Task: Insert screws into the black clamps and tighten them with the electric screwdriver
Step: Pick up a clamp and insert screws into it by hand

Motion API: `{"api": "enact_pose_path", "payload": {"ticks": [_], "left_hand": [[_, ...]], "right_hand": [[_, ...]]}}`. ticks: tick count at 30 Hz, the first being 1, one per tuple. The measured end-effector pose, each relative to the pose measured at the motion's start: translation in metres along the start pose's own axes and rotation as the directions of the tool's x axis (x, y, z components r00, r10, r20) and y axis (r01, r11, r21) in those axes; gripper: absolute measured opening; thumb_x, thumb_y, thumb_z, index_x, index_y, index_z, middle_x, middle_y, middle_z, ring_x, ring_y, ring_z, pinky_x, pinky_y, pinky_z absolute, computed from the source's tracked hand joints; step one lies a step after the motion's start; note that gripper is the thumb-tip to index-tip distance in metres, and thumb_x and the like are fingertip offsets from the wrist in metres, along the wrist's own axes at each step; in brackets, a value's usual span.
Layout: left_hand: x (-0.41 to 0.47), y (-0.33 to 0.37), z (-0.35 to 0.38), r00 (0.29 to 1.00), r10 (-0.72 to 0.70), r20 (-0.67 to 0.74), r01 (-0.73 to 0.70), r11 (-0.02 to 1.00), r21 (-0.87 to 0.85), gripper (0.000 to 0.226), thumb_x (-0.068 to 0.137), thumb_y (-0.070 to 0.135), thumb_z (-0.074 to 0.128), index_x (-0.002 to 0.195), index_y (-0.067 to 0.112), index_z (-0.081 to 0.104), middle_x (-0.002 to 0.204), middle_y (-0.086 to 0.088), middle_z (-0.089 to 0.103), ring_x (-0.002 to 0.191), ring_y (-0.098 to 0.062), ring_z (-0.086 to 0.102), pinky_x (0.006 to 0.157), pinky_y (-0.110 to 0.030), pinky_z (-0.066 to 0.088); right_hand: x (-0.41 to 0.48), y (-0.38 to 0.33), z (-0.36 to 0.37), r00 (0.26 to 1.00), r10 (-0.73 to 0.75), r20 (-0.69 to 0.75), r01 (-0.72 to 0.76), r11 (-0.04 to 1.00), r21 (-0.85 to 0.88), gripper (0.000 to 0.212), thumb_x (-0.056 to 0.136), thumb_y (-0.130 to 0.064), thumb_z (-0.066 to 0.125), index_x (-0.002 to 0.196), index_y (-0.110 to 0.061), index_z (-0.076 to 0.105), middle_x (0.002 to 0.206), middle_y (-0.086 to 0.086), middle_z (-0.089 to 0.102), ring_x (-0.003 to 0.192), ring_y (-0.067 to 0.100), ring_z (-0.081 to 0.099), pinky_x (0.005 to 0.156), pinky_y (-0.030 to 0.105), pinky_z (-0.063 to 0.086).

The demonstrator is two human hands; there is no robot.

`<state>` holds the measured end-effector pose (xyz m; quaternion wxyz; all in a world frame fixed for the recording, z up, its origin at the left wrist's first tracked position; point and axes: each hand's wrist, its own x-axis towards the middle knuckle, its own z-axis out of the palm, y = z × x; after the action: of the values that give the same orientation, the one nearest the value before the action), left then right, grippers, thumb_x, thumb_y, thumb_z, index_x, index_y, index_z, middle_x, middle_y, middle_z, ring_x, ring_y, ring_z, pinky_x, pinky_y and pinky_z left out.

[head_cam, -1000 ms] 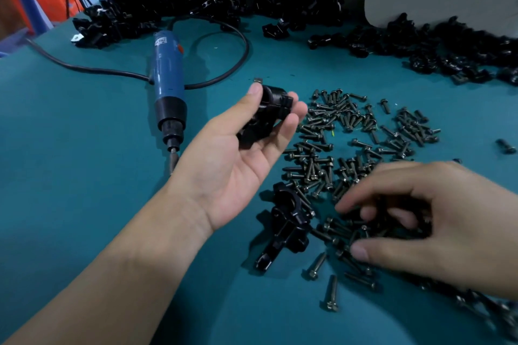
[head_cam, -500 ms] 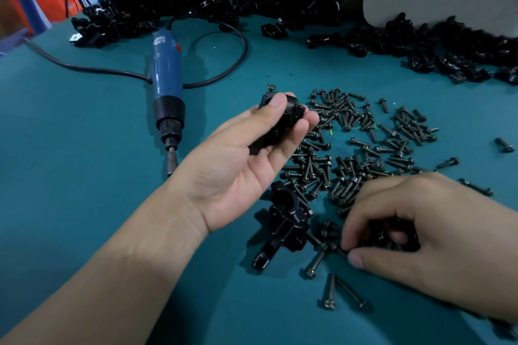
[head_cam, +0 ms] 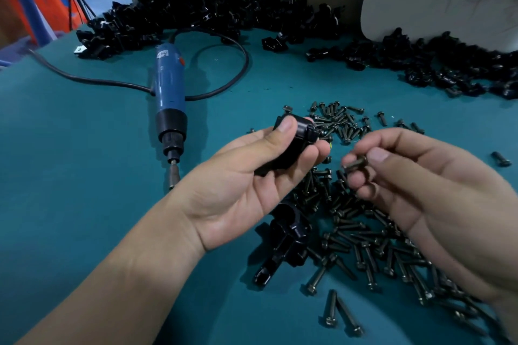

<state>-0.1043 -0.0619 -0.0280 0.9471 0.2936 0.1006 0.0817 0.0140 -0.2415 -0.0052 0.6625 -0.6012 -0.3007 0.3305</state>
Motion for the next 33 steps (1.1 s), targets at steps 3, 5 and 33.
{"api": "enact_pose_path", "payload": {"ticks": [3,5,33], "left_hand": [[0.0,0.001,0.0,1.0,-0.012,-0.008,0.012,1.0,-0.019,0.058,0.081,0.02,0.073,0.13,-0.008,0.057,0.098,-0.016,0.074,0.093,-0.018,0.074,0.079,-0.019,0.06],[0.0,0.001,0.0,1.0,-0.019,-0.023,0.019,0.999,-0.032,0.058,0.08,0.019,0.074,0.13,-0.007,0.058,0.098,-0.017,0.073,0.092,-0.019,0.073,0.078,-0.019,0.06],[0.001,0.005,-0.006,1.0,-0.027,0.007,0.027,0.999,0.026,0.032,0.086,0.016,0.072,0.109,-0.006,0.076,0.103,-0.017,0.074,0.096,-0.019,0.073,0.082,-0.019,0.059]], "right_hand": [[0.006,-0.006,0.001,0.998,0.044,-0.055,-0.035,0.989,0.146,0.018,0.076,-0.017,0.066,0.084,-0.014,0.082,0.084,0.008,0.075,0.072,0.01,0.07,0.066,0.015,0.056],[0.011,-0.013,-0.001,0.997,0.053,-0.064,-0.043,0.986,0.16,0.02,0.071,-0.017,0.069,0.084,-0.01,0.082,0.086,0.01,0.076,0.073,0.01,0.071,0.067,0.014,0.056],[0.066,-0.051,0.006,0.977,-0.061,0.206,0.176,0.779,-0.602,0.012,0.083,-0.019,0.079,0.089,-0.029,0.082,0.08,-0.008,0.079,0.079,0.007,0.076,0.086,0.016,0.055]]}}
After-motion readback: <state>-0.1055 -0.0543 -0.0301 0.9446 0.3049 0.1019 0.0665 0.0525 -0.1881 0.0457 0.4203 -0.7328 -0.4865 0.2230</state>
